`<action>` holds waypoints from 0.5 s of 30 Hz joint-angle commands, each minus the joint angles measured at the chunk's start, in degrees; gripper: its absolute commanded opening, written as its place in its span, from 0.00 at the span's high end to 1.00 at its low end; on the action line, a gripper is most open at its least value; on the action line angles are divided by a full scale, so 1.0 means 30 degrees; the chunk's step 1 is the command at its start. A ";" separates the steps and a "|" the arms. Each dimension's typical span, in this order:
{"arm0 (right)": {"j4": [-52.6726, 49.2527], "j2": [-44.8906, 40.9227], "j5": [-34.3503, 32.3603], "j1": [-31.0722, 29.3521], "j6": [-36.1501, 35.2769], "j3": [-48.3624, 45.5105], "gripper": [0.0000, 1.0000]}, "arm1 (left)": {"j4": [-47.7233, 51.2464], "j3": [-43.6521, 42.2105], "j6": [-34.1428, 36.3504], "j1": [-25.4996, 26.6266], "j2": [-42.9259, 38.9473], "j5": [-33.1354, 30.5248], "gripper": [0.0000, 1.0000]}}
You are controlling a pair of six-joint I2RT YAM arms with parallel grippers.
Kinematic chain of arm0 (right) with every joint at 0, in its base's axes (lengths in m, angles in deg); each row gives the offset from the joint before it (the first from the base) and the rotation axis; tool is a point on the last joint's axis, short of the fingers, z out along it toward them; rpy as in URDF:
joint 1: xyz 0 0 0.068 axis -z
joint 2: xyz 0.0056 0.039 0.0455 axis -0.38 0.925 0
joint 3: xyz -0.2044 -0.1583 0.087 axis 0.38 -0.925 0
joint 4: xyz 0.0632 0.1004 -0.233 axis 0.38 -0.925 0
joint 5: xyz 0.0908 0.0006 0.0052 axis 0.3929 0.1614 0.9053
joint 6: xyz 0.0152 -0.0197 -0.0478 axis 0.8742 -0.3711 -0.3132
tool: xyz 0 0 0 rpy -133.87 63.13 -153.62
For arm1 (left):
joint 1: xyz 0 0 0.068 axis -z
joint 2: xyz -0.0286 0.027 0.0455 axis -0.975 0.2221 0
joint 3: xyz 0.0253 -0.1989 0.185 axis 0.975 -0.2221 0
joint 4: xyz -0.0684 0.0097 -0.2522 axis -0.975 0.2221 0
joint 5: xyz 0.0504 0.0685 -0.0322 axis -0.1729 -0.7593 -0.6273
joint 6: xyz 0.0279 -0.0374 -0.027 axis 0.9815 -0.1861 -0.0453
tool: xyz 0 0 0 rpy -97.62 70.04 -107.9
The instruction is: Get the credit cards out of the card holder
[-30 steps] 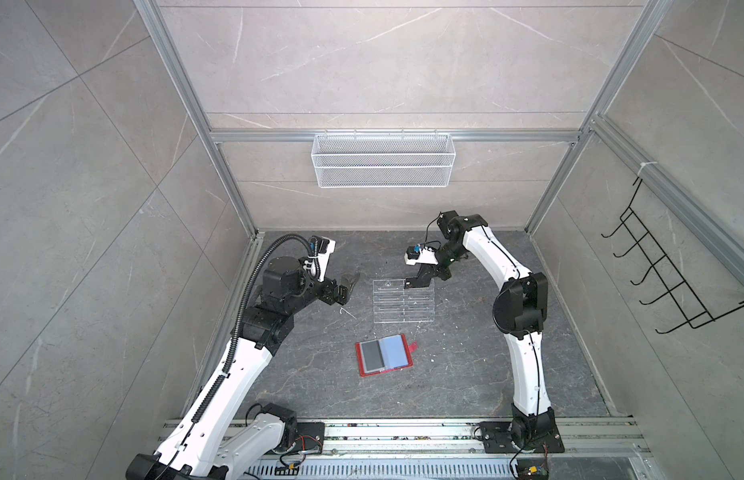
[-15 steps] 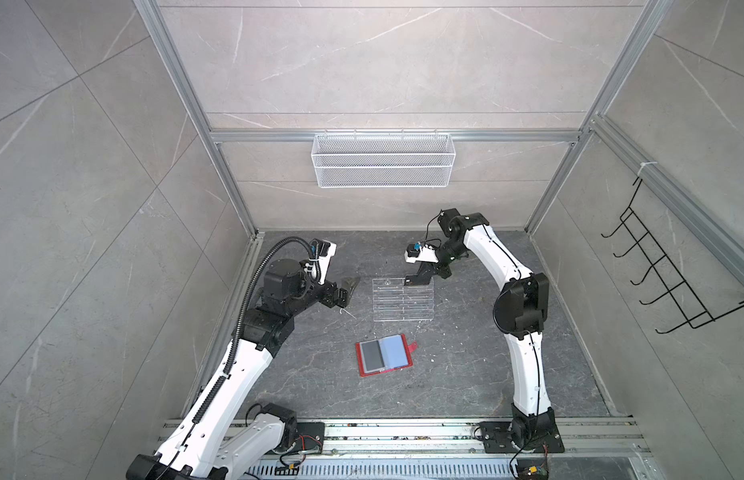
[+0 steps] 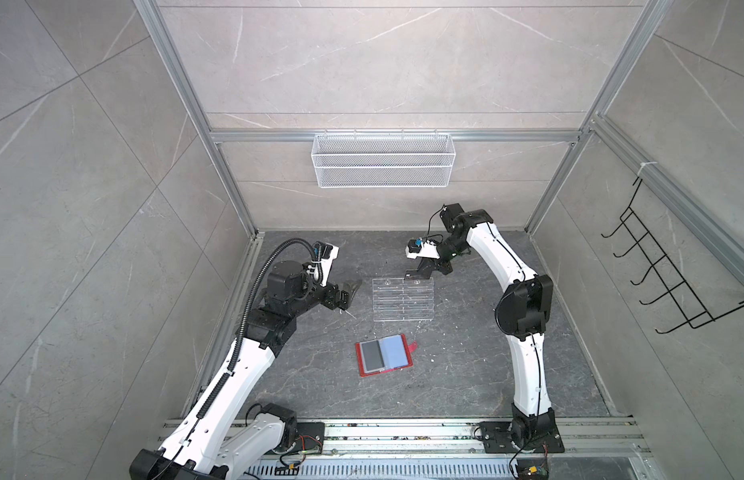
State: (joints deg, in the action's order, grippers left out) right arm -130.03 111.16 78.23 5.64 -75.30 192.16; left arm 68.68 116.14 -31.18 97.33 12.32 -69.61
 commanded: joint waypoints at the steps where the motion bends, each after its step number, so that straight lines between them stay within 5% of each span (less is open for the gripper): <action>1: -0.0665 0.0500 0.0053 0.0077 0.0131 0.0643 1.00 | -0.0717 0.0002 -0.0040 0.0034 0.0115 0.0470 0.00; 15: -0.0530 0.1245 -0.0674 0.0075 0.0174 0.0442 1.00 | -0.0265 0.0066 0.0313 0.0023 0.0104 0.0323 0.00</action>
State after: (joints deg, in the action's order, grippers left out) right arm -130.03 113.83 76.57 5.64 -75.30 192.53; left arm 68.88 116.14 -31.13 97.33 12.93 -69.61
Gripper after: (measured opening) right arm 0.051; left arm 0.997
